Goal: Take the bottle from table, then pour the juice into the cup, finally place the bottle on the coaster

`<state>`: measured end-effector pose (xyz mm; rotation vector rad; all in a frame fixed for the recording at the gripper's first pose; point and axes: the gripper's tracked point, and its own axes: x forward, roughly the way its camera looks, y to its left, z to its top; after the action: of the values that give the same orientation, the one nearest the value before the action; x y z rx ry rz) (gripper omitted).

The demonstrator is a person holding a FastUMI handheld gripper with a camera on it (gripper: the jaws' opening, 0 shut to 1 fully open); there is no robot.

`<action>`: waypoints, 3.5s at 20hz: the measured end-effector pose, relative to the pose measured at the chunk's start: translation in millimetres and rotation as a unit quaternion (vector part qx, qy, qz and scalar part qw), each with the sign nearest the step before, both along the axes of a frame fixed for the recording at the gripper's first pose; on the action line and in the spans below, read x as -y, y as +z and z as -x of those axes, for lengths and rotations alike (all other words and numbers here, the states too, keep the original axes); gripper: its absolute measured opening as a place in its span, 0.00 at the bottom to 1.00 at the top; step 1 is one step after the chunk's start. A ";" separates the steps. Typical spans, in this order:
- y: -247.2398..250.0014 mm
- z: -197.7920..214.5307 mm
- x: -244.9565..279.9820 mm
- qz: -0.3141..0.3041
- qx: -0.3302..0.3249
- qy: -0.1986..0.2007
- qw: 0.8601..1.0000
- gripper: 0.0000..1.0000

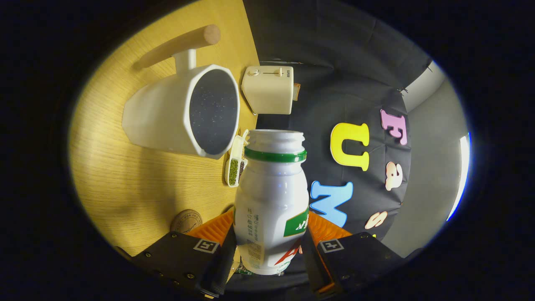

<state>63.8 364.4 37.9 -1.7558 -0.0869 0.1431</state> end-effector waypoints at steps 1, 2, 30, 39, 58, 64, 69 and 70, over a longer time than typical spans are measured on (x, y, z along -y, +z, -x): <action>1.3 0.2 -0.3 0.008 0.004 0.000 1.000 0.72; 2.5 1.7 -0.1 0.014 0.007 0.002 1.000 0.72; 29.6 1.3 -4.7 0.087 0.042 0.000 0.995 0.72; 30.9 0.9 -5.5 0.109 0.041 -0.008 0.993 0.72; 33.6 3.1 -5.6 0.166 0.048 -0.013 0.985 0.72; 35.8 4.6 -10.5 0.186 0.053 -0.010 0.981 0.72; 38.6 4.5 -14.1 0.200 0.059 -0.009 0.978 0.72; 38.5 4.7 -14.5 0.201 0.058 -0.010 0.978 0.72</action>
<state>59.0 378.9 76.3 -2.1688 -0.1324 0.0436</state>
